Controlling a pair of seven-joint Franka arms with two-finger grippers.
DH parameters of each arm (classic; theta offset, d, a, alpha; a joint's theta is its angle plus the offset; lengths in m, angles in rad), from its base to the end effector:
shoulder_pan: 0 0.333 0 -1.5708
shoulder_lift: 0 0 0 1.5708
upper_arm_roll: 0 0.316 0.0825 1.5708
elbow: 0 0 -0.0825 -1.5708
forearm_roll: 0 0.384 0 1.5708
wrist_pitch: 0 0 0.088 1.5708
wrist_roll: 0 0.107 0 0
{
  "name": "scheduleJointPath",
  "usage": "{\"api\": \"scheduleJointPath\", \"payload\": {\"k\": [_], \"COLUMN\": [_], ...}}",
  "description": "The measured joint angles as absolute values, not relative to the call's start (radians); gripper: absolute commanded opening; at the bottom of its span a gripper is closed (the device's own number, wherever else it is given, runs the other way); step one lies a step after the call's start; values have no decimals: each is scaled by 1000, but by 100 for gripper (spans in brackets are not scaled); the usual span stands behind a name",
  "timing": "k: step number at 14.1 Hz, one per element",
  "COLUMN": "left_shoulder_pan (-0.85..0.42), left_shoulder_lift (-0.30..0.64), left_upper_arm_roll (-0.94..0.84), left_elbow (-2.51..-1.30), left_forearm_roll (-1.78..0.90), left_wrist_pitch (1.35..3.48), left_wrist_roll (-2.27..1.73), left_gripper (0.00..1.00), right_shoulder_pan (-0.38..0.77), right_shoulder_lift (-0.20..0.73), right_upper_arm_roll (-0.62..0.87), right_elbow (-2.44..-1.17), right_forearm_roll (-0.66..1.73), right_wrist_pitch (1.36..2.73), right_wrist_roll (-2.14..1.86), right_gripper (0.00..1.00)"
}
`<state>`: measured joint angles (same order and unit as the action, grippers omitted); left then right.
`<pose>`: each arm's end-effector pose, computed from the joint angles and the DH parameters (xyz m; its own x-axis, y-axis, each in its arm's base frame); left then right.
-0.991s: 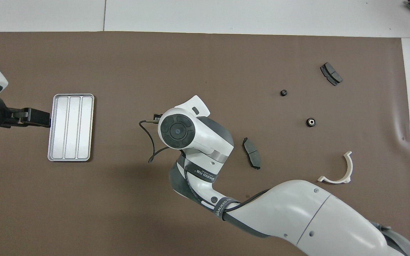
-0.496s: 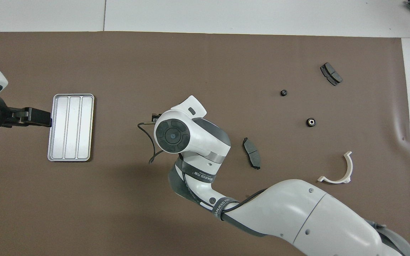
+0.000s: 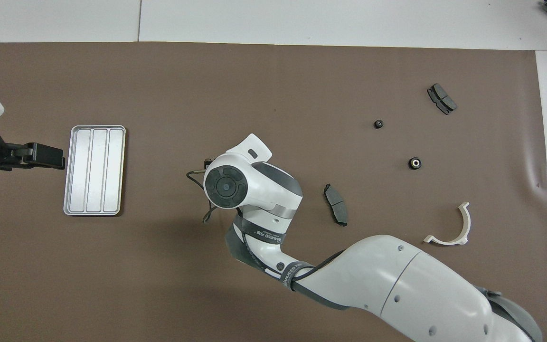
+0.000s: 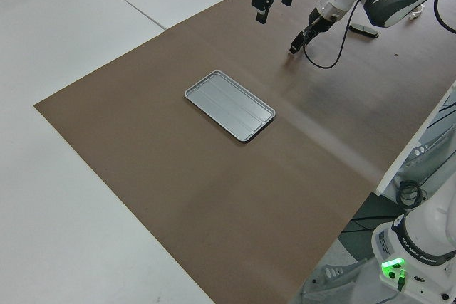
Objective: Place bearing gear from tray to pile
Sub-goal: 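Grasp the last gear at the table center with the right gripper, then carry the gear to the pile and release it with the right gripper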
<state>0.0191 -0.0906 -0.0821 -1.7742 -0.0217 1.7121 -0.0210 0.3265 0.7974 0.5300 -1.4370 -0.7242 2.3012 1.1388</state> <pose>0.5342 -0.0375 0.5893 0.9989 -0.0388 0.0279 -0.0392 -0.9991 0.0147 0.5557 0.4903 0.2793 0.9576 -0.0195 0.2873 -0.0070 -0.9990 -0.0445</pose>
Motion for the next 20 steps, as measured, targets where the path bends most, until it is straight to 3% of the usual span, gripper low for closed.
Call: {"api": "scheduleJointPath", "payload": {"k": [5, 6, 7, 8, 16, 20], "left_shoulder_pan": [19, 19, 19, 19, 19, 19], "left_shoulder_lift": [-91, -91, -91, -91, -91, -91], "left_upper_arm_roll": [-82, -82, -82, -82, -82, -82], "left_elbow": [-1774, -1774, -1774, -1774, -1774, -1774], "left_forearm_roll": [-22, -22, -22, -22, -22, -22], "left_wrist_pitch": [1712, 1712, 1712, 1712, 1712, 1712], "left_wrist_roll": [-21, -21, -21, -21, -21, -21], "left_gripper": [100, 100, 100, 100, 100, 100], "right_shoulder_pan": [326, 326, 326, 326, 313, 234], "right_shoulder_lift": [797, 796, 796, 796, 777, 626], "right_upper_arm_roll": [535, 535, 535, 536, 538, 526], "right_elbow": [-1434, -1432, -1429, -1429, -1395, -1417], "right_forearm_roll": [-724, -724, -724, -724, -699, -559], "right_wrist_pitch": [2296, 2293, 2291, 2290, 2260, 2159], "right_wrist_roll": [1139, 1139, 1139, 1139, 1139, 1063], "right_gripper": [46, 33, 12, 0, 0, 0]}}
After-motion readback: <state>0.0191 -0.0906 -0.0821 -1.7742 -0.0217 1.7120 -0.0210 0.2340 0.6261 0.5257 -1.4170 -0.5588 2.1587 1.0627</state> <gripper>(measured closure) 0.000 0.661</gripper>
